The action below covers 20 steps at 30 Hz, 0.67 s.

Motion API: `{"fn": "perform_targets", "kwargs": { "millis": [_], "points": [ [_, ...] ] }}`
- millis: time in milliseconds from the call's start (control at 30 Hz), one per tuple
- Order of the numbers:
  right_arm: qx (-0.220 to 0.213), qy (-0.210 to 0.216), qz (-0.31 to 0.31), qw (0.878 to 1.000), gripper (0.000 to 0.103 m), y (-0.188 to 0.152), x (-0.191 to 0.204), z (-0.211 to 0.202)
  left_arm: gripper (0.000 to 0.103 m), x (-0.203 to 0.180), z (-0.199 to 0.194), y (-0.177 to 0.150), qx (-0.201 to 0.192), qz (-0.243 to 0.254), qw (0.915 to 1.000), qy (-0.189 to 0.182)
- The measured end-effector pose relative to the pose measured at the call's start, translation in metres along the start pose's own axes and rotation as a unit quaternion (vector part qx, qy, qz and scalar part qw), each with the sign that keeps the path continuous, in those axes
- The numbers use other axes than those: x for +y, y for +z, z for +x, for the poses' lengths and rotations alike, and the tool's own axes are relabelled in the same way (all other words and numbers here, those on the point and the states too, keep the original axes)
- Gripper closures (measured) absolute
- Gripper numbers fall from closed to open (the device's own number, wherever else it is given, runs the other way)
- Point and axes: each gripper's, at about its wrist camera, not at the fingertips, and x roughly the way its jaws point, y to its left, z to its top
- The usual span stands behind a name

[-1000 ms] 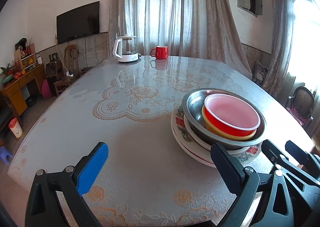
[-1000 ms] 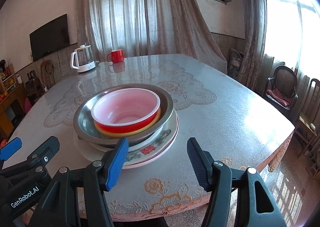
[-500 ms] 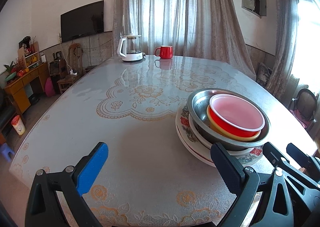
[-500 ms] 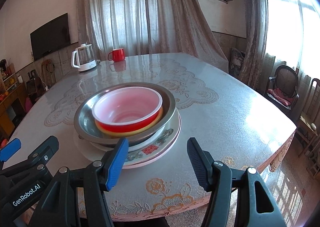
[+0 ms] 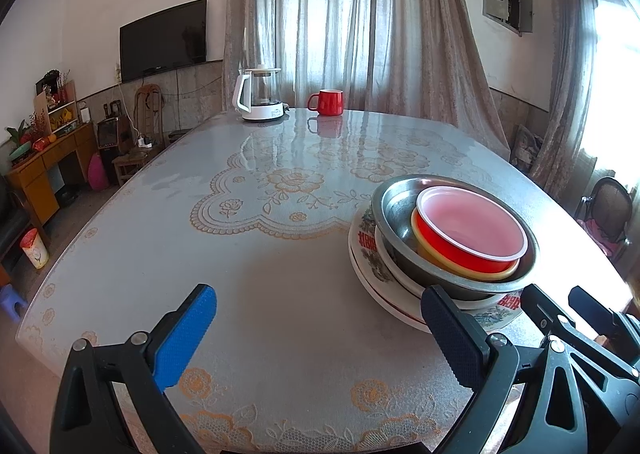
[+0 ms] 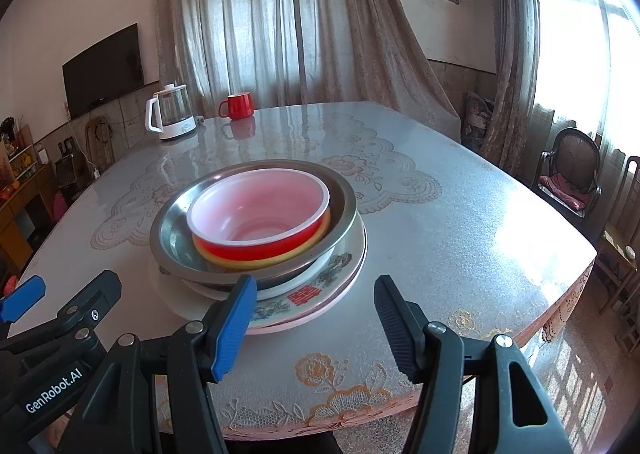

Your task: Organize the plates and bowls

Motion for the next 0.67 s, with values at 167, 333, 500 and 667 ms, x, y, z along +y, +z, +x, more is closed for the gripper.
{"fn": "perform_targets", "kwargs": {
  "millis": [167,333,500,667],
  "points": [
    [0.001,0.001,0.0,1.0,0.041,0.0,0.0005,0.0019,0.0,-0.0006,0.0006,0.0001,0.0,0.0,1.0,-0.001],
    [0.004,0.001,0.0,1.0,0.041,-0.0004,0.0001,0.0033,0.0,-0.0018,0.0018,0.0008,0.0,0.001,1.0,-0.001],
    [0.007,0.001,0.001,1.0,0.041,-0.0007,0.0002,0.0058,0.001,-0.0025,0.0022,-0.0011,-0.007,0.005,1.0,0.002],
    [0.007,0.003,-0.001,1.0,0.041,-0.0006,0.0008,0.0065,0.003,0.0016,0.0055,-0.0007,0.002,-0.004,1.0,-0.005]
  ]
}}
